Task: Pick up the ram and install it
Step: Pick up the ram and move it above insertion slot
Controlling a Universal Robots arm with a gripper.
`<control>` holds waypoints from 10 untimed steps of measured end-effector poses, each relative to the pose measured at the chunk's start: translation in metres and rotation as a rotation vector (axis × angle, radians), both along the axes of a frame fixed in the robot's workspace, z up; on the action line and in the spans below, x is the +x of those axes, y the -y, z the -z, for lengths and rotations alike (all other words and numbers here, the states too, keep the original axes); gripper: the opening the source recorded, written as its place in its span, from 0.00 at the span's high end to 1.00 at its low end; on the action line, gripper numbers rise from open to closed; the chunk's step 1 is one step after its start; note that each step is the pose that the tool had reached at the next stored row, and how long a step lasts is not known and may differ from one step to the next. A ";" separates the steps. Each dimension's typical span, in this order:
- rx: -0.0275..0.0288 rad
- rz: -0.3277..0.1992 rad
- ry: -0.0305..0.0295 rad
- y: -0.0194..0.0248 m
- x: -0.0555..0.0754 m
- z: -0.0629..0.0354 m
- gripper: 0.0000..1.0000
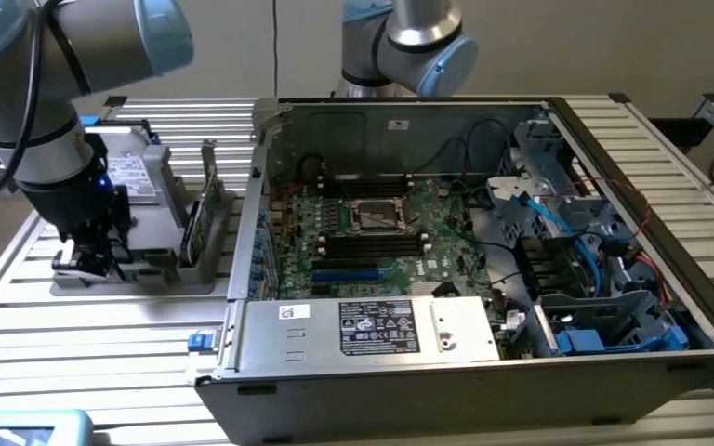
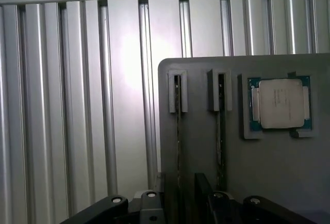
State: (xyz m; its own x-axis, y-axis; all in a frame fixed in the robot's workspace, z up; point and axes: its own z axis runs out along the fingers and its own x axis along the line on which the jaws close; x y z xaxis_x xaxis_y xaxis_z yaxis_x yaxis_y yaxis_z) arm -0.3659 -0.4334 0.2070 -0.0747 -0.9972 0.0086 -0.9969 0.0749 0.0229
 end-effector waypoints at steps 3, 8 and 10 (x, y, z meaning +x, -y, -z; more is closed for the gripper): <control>0.0001 0.000 0.0000 0.0000 0.000 0.0024 0.64; 0.0000 0.000 0.0000 -0.0001 -0.001 0.0052 0.64; 0.0001 0.000 0.0001 -0.0002 -0.002 0.0060 0.64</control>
